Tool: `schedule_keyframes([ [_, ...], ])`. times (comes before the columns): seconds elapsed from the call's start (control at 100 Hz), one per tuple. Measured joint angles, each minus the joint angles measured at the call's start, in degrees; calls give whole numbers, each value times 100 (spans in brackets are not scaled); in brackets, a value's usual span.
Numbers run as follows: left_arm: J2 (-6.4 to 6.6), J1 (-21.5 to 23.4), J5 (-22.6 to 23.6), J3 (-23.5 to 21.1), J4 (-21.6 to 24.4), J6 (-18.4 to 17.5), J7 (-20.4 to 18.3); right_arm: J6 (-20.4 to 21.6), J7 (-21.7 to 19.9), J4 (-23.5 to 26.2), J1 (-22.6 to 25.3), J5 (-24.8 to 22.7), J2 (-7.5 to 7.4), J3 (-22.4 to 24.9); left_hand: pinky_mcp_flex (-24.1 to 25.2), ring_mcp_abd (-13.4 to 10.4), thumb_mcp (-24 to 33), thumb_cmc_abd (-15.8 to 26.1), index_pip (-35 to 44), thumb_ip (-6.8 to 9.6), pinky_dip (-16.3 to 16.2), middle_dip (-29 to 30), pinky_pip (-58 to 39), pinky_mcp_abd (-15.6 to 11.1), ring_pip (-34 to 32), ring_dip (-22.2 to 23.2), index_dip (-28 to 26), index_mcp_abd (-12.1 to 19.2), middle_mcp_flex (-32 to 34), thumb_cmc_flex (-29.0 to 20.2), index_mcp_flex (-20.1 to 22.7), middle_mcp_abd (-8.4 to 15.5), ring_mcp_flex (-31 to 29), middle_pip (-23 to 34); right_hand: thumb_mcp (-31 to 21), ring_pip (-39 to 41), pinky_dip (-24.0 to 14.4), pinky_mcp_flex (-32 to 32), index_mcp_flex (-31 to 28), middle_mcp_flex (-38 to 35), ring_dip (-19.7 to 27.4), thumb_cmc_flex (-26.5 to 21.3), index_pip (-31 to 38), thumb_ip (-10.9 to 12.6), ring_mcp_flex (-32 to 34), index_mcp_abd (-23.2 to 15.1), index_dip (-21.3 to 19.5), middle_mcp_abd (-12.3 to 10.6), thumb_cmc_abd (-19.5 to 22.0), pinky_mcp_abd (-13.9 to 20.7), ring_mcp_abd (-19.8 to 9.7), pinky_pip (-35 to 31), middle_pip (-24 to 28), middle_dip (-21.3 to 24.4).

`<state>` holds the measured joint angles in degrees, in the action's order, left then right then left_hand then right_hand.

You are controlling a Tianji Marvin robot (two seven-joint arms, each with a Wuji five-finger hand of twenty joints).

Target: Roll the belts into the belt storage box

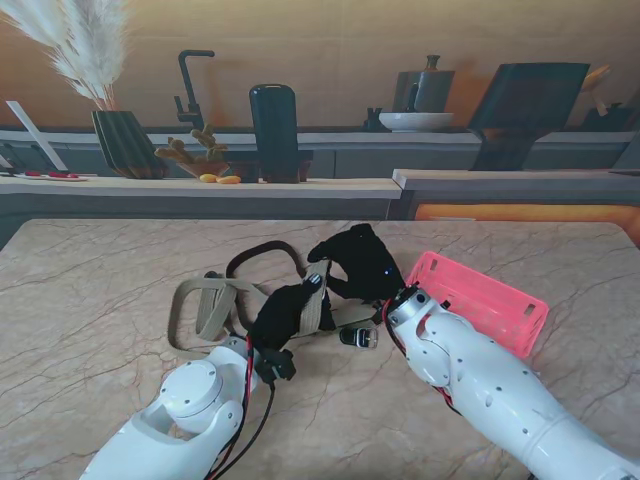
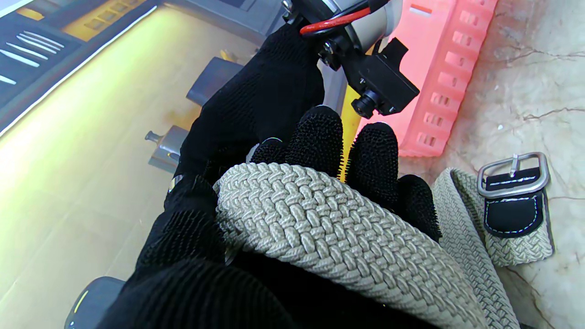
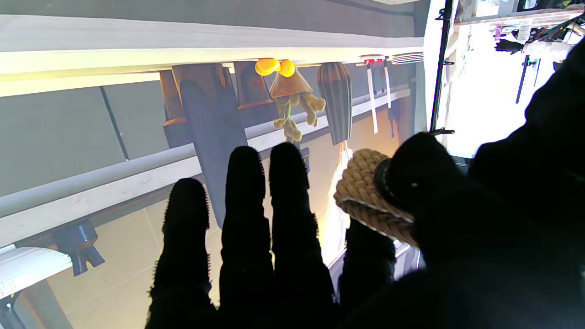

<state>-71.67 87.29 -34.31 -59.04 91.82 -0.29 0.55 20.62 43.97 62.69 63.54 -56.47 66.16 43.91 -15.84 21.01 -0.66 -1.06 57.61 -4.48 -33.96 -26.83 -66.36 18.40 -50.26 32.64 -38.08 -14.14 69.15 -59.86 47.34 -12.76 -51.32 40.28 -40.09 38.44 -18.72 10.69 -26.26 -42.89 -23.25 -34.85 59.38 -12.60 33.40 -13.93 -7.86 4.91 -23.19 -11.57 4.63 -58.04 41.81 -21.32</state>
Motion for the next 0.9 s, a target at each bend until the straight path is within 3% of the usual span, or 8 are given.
schedule_keyframes([
  [0.09, -19, 0, 106, 24, 29, 13, 208, 16, 17, -6, -5, -31, 0, -6, 36, -2, -51, -1, -8, 0, 0, 0, 0, -4, 1, 0, 32, 1, -32, 3, -71, 0, 37, 0, 127, 14, 0, 70, -449, -796, -5, -209, -6, 0, 275, 101, 184, -192, -3, -45, -65, -5, -17, 6],
  [0.17, -38, 3, 224, 31, 40, 20, 305, 14, -24, 3, -1, -55, -8, 6, 304, -7, 500, -197, -300, 6, 20, 0, 164, -64, 165, -4, 348, 37, -476, 745, -439, -43, 421, -131, 129, 77, 0, 130, -691, -1177, -8, -245, -17, 0, 379, 292, 240, -252, -5, -53, -84, -7, -35, 73],
  [0.28, -44, 4, 814, 45, 40, -10, 430, -62, -151, 93, 69, -28, -9, 117, 565, -7, 525, -400, -1070, 116, 101, -2, 364, -81, 470, -4, 366, 136, -1011, 1344, -897, -96, 832, -419, 130, 77, 1, 177, -811, -1350, -52, -245, -21, -4, 379, 335, 241, -266, -9, -59, -85, -8, -30, 74],
  [0.37, -43, -8, 1455, 82, 13, -162, 638, -151, -169, 201, 178, 31, -1, 244, 640, -7, 336, -519, -1625, 118, 143, -3, 432, -81, 545, 42, 453, 187, -1316, 1509, -1124, -96, 943, -529, 132, 146, 1, 194, -862, -1364, -56, -245, -65, -7, 429, 352, 241, -276, -11, -122, -86, -8, -30, 74],
  [0.51, -32, -16, 1736, 58, -15, -343, 749, -279, -164, 463, 401, 44, 5, 486, 801, -2, 142, -647, -2255, 118, 174, -3, 562, -68, 680, 113, 655, 189, -1650, 1809, -1351, -96, 1182, -817, 122, 146, 1, 251, -992, -1422, -57, -245, -79, -9, 428, 422, 241, -277, -79, -135, -85, -8, -30, 75],
  [0.66, -18, -37, 2757, 58, -127, -716, 1070, -359, -256, 769, 627, 153, 18, 725, 890, 6, 79, -775, -2722, 118, 227, 61, 669, -51, 941, 127, 865, 195, -2194, 2070, -1733, -96, 1384, -1194, 122, 200, 3, 263, -1055, -1493, -58, -244, -83, -9, 495, 432, 241, -277, -151, -191, -86, -9, -36, 76],
  [0.78, -2, -59, 2820, 56, -211, -1003, 1172, -446, -363, 974, 798, 447, 62, 888, 987, -16, 76, -833, -3082, 118, 327, 191, 909, -45, 1582, 72, 945, 348, -2899, 2159, -2114, -87, 1893, -1642, 122, 195, 33, 277, -1176, -1603, -58, -245, -88, -66, 550, 520, 208, -231, -157, -200, -65, -9, -39, 101],
  [0.9, 10, -86, 3080, 97, -285, -1171, 1295, -563, -428, 1087, 916, 696, 128, 970, 1177, -267, 86, -902, -3367, 180, 485, 482, 1524, -157, 2360, -175, 1037, 500, -3933, 2140, -2740, -43, 2686, -2174, 121, 194, 56, 321, -1279, -1655, -58, -245, -89, -66, 598, 608, 153, -222, -160, -206, -55, -9, -38, 138],
])
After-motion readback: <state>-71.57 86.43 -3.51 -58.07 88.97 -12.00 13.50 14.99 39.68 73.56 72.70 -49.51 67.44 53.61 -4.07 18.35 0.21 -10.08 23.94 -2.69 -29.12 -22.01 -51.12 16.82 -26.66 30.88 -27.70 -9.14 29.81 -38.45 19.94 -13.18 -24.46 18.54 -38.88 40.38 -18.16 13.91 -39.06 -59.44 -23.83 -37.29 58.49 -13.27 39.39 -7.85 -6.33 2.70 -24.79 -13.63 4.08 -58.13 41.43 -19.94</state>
